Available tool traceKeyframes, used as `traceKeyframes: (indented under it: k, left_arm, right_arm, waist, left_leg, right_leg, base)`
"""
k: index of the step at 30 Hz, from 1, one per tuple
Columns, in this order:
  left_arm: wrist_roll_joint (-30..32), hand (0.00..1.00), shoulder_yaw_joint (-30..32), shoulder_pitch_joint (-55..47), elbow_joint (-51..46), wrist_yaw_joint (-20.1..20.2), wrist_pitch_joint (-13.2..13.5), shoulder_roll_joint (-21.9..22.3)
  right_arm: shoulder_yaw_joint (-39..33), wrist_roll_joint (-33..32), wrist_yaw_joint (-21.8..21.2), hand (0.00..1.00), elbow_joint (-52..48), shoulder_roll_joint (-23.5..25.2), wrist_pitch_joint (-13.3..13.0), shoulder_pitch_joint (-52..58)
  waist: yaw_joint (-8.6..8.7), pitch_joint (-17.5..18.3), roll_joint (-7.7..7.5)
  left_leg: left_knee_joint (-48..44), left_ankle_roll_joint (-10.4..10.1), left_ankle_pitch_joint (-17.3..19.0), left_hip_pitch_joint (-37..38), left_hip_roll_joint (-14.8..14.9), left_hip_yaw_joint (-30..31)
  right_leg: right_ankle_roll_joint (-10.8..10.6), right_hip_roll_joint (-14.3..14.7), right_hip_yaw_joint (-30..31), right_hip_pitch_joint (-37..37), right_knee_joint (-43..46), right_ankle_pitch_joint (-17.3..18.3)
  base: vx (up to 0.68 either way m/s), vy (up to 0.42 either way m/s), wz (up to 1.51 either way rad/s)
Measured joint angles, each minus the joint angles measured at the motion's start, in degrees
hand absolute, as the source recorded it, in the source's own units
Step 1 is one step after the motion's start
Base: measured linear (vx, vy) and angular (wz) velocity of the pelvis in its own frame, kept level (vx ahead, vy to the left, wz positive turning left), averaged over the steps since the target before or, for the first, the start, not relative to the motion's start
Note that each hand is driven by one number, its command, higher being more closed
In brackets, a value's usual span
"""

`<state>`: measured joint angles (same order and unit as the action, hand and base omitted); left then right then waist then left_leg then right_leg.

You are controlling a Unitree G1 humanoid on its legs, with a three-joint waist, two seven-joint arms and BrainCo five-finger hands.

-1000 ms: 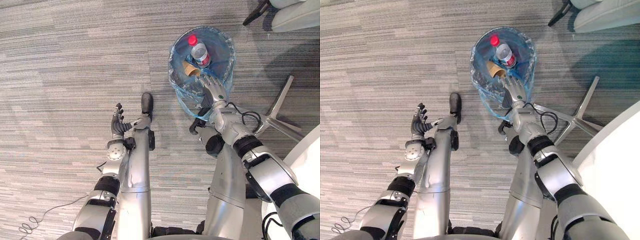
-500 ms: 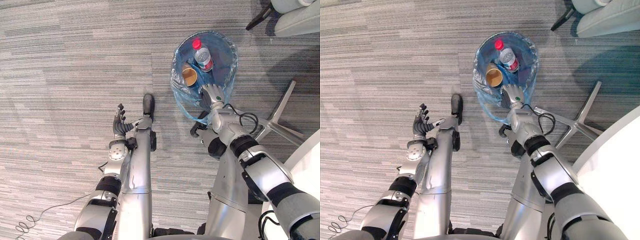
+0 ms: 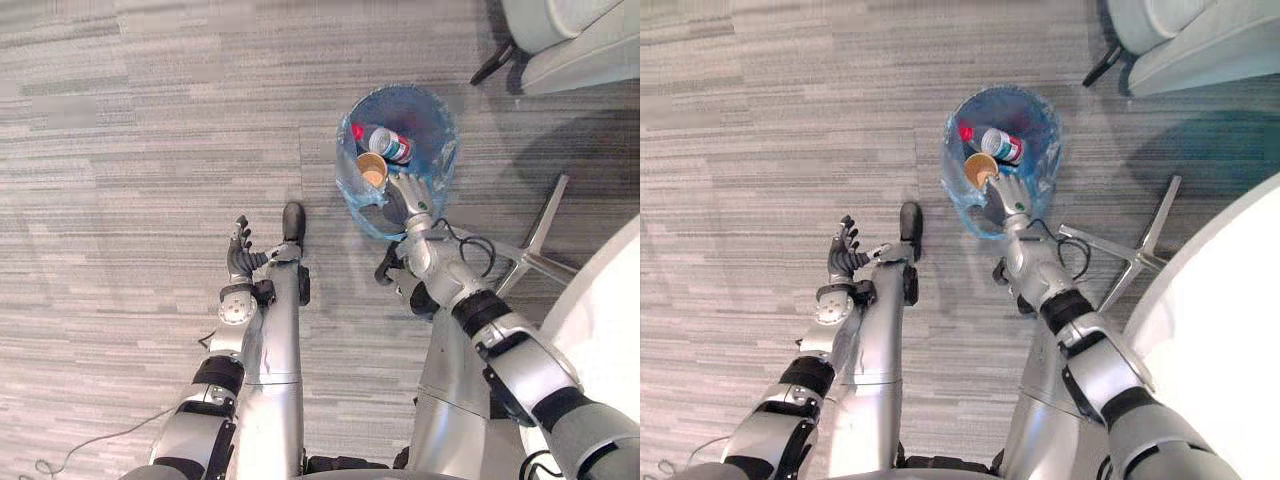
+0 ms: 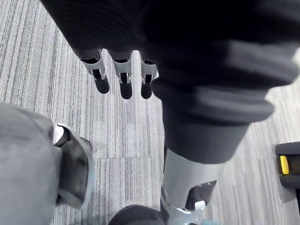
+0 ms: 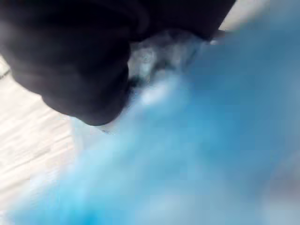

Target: Gather rubbish on tea table into small bin, then transfer packed bag to large trash can.

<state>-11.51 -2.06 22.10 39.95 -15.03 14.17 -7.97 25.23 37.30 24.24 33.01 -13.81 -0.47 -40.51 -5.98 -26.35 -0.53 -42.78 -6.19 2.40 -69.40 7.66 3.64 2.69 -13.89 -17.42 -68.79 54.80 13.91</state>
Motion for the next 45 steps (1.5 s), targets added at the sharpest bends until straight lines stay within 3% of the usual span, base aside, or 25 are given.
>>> traceKeyframes:
  k: [7, 11, 15, 17, 20, 25, 30, 36, 45]
  left_arm:
    - [2.3, 0.00, -5.2, -5.6, 0.0, 0.4, -1.2, 1.4]
    - [5.0, 0.00, -6.4, -9.8, 0.1, 1.3, -1.6, 2.0]
    - [6.1, 0.00, -6.4, -12.5, 1.5, 1.4, -2.4, 2.2]
    - [6.8, 0.00, -6.4, -14.6, 4.1, 1.5, -2.6, 2.3]
    - [7.9, 0.00, -7.1, -16.7, 7.3, 2.4, -2.6, 2.2]
    - [10.5, 0.00, -7.3, -19.0, 11.5, 2.6, -2.6, 1.9]
    - [11.3, 0.00, -7.5, -22.2, 10.4, 2.6, -2.6, 1.3]
    - [11.7, 0.00, -8.9, -27.6, -1.5, 2.7, -2.0, -0.8]
    - [13.5, 0.00, -9.1, -31.0, -14.8, 3.7, -1.0, -2.1]
  right_arm:
    - [-0.1, -2.3, 0.4, 1.00, -13.7, 1.5, -1.1, 13.6]
    - [0.1, -4.3, -0.9, 1.00, -19.6, 5.2, -2.0, 21.5]
    - [0.1, -5.3, -1.8, 1.00, -24.6, 6.8, -3.9, 27.0]
    - [0.2, -5.8, -3.2, 1.00, -25.1, 7.7, -4.9, 30.4]
    - [0.3, -6.2, -4.6, 1.00, -25.0, 8.3, -5.9, 33.9]
    - [-0.9, -6.9, -7.8, 1.00, -21.2, 8.1, -7.1, 35.5]
    - [-2.8, -10.2, -9.7, 1.00, -20.5, 7.6, -8.0, 36.5]
    - [-3.4, -13.6, -11.9, 1.00, -20.6, 7.6, -8.6, 37.6]
    - [-2.3, -22.2, -14.5, 1.00, -21.1, 6.1, -10.3, 37.4]
  waist:
    - [0.90, 0.2, -0.40]
    - [2.04, 1.2, -2.20]
    - [2.12, 2.5, -3.71]
    - [2.11, 6.6, -4.82]
    - [2.15, 10.5, -5.11]
    - [2.62, 15.1, -3.65]
    - [3.64, 18.0, -1.77]
    - [3.51, 20.7, -0.89]
    - [3.49, 21.5, 0.29]
  left_leg:
    - [6.2, 0.2, -0.2, 14.6, 1.2, -2.7]
    - [11.3, 0.1, -0.3, 25.9, 1.2, -4.7]
    - [16.4, 0.2, -0.3, 35.3, 1.4, -6.2]
    - [20.8, 0.2, -0.7, 39.4, 1.5, -7.0]
    - [27.1, 0.2, -2.4, 44.9, 1.3, -8.2]
    - [37.4, 0.2, -6.4, 53.5, 1.0, -8.8]
    - [41.9, 0.4, -7.1, 59.3, 0.3, -9.5]
    - [44.0, 0.7, -7.3, 62.4, -0.3, -9.5]
    - [45.1, 0.7, -7.3, 65.1, -0.8, -9.3]
  right_leg:
    - [-1.5, 1.5, -0.1, 14.5, -7.0, -1.0]
    - [-1.4, 1.9, 0.0, 25.1, -12.4, -1.9]
    - [-2.3, 3.1, 0.2, 34.1, -18.2, -3.0]
    - [-2.7, 3.9, 0.1, 37.8, -22.6, -4.0]
    - [-3.4, 5.0, 0.3, 42.4, -28.3, -5.7]
    - [-3.9, 7.2, 0.1, 50.7, -39.6, -10.5]
    - [-5.0, 8.0, 0.1, 57.6, -47.0, -13.2]
    - [-5.5, 8.8, 0.1, 62.0, -52.2, -15.4]
    - [-5.8, 9.0, 0.2, 65.7, -56.0, -17.2]
  base:
    - [0.01, 0.006, -0.08]
    - [0.09, 0.004, -0.06]
    - [0.12, 0.012, -0.14]
    - [0.15, 0.011, -0.09]
    - [0.16, 0.014, -0.11]
    - [0.18, 0.047, -0.08]
    - [0.09, 0.054, -0.03]
    - [0.03, 0.033, 0.00]
    - [0.00, 0.005, 0.00]
